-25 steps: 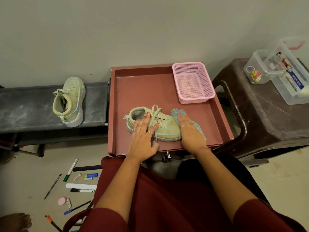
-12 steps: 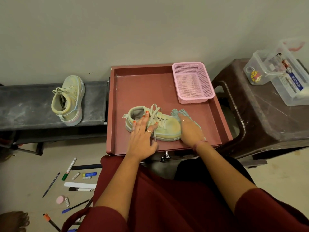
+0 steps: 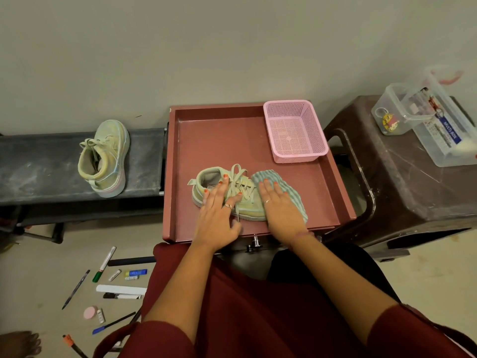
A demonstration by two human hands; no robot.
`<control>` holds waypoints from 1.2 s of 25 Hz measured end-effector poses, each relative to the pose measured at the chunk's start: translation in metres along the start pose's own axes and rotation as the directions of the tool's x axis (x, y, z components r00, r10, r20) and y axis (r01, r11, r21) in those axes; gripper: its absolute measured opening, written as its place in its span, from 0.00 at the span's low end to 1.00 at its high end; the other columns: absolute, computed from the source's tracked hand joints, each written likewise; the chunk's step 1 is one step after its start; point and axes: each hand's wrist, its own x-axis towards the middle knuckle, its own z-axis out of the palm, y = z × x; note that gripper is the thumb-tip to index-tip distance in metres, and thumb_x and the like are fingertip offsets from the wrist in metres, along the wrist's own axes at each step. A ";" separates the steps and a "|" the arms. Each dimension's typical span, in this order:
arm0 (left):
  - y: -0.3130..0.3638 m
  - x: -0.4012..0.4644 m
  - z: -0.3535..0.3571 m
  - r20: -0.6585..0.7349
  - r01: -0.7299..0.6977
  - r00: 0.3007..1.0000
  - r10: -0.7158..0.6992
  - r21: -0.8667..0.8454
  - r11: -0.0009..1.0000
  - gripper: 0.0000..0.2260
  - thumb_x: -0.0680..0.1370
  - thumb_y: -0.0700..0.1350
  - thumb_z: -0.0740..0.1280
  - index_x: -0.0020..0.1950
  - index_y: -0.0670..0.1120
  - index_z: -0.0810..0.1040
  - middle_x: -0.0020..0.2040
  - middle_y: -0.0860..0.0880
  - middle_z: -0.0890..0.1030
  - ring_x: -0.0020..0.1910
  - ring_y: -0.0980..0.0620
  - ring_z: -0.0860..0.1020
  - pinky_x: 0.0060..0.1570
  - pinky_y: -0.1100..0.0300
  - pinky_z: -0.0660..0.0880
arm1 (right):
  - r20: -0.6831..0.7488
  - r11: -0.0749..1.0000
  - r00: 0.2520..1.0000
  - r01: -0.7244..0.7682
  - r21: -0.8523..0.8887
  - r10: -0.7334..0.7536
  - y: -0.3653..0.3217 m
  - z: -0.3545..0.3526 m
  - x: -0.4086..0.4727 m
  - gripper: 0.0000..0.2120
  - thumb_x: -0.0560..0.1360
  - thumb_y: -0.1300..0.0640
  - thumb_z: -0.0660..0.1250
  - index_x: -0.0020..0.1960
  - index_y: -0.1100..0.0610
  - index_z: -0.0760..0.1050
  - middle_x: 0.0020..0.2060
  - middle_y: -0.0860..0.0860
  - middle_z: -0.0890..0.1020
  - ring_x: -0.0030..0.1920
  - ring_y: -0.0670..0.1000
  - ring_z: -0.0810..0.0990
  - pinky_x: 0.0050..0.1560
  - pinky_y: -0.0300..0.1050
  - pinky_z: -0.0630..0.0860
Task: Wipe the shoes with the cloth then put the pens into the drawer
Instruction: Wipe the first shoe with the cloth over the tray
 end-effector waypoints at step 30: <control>0.110 -0.026 0.027 0.245 0.706 0.632 -0.735 -0.572 0.417 0.46 0.69 0.46 0.76 0.76 0.35 0.51 0.72 0.38 0.57 0.68 0.40 0.58 0.68 0.52 0.59 | 0.413 -0.091 0.796 -0.419 0.904 0.441 0.034 -0.034 -0.040 0.27 0.73 0.77 0.52 0.66 0.58 0.71 0.49 0.54 0.82 0.43 0.51 0.81 0.36 0.39 0.80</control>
